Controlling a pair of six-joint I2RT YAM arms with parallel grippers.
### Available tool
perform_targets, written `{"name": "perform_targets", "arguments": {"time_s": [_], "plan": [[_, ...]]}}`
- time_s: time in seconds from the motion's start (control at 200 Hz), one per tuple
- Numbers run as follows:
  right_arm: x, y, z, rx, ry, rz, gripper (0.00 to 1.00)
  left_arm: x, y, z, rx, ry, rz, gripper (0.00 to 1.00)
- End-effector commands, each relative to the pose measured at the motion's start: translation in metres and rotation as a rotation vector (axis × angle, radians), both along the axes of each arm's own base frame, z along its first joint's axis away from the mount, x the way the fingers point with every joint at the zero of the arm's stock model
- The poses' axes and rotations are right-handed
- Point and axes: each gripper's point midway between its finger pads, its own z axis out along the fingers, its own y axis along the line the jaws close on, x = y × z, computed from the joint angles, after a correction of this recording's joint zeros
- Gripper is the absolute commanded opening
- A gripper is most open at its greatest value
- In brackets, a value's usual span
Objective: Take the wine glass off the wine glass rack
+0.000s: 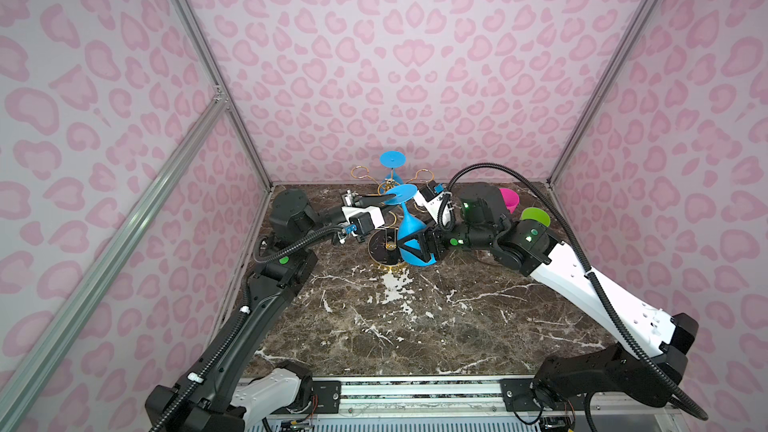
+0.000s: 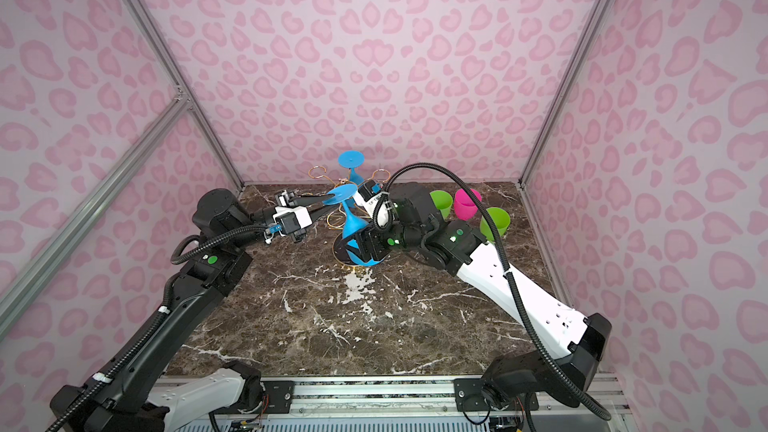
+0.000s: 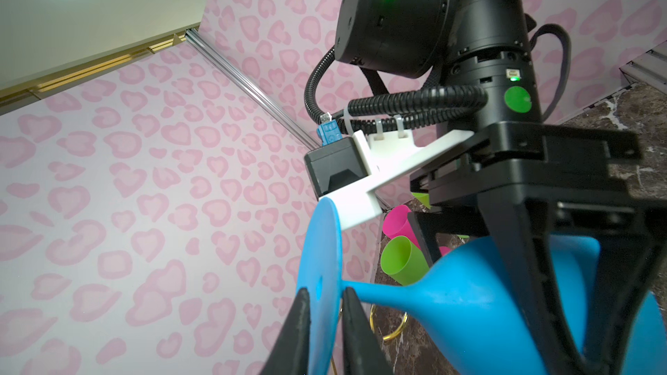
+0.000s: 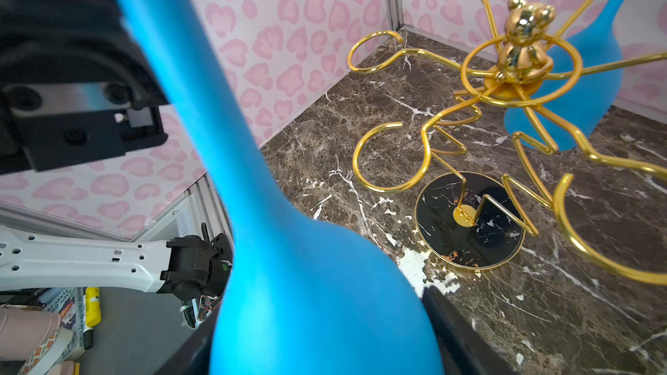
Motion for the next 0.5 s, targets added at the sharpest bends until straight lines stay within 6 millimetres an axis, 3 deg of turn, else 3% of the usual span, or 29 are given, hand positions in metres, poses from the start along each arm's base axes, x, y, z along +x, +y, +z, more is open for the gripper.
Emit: {"name": "perform_targets", "arguments": {"time_s": [0.0, 0.21, 0.375, 0.45, 0.46, 0.495], "plan": [[-0.001, 0.006, 0.007, 0.031, -0.007, 0.018, 0.54, -0.002, 0.000, 0.005, -0.002, -0.026, -0.001, 0.16], [-0.001, 0.006, 0.012, 0.047, -0.009, 0.009, 0.60, 0.001, 0.002, 0.007, -0.015, -0.008, 0.019, 0.03], [-0.001, -0.002, 0.025, 0.081, -0.053, -0.022, 0.74, 0.004, 0.004, 0.012, -0.044, 0.041, 0.035, 0.03], [-0.002, -0.006, 0.042, 0.121, -0.096, -0.029, 0.77, 0.007, 0.006, 0.014, -0.062, 0.068, 0.056, 0.03], [-0.003, -0.006, 0.033, 0.110, -0.085, -0.029, 0.78, 0.008, 0.006, 0.014, -0.065, 0.071, 0.060, 0.03], [-0.004, -0.008, 0.035, 0.124, -0.099, -0.032, 0.80, 0.010, 0.007, 0.016, -0.075, 0.085, 0.073, 0.03]]}}
